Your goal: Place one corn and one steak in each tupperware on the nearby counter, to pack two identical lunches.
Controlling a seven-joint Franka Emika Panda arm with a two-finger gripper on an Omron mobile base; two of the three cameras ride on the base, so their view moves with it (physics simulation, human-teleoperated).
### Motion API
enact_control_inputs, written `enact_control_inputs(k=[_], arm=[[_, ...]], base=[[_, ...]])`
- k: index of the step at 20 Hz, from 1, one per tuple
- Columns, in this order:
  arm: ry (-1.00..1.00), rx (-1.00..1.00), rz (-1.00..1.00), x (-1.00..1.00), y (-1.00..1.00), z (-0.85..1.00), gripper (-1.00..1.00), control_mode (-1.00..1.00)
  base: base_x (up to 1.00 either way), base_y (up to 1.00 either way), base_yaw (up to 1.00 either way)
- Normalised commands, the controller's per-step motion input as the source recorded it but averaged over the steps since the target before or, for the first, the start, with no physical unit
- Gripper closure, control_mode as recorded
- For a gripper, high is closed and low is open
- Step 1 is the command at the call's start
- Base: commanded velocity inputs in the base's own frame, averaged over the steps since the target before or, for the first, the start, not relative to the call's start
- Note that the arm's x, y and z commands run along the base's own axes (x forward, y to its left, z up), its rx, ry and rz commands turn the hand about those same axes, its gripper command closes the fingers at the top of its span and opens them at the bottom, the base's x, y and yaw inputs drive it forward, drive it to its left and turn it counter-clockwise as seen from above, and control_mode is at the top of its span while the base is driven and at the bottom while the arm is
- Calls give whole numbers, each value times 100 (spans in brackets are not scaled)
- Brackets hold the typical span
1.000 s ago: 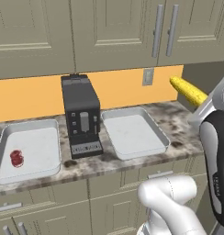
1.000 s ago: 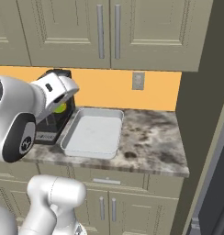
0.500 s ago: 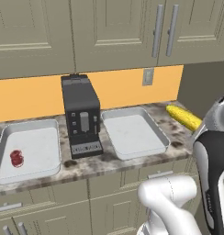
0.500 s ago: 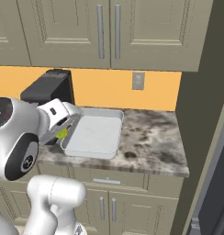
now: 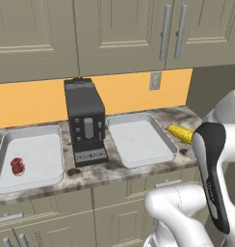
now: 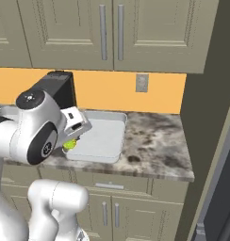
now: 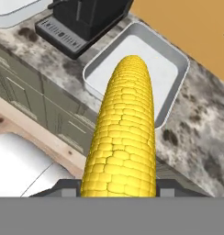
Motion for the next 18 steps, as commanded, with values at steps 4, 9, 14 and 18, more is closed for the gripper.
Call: enact_control_inputs(k=[4,9,14,18], arm=[[0,10,-12,67,-1,-15,100,-100],[5,14,-14,62,0,-56,100,-100],[3,7,-11,46,0,-43,100,-100],[0,0,-4,50,0,-41,100,-100]], base=[[0,0,0],[0,0,0],[0,0,0],[0,0,0]])
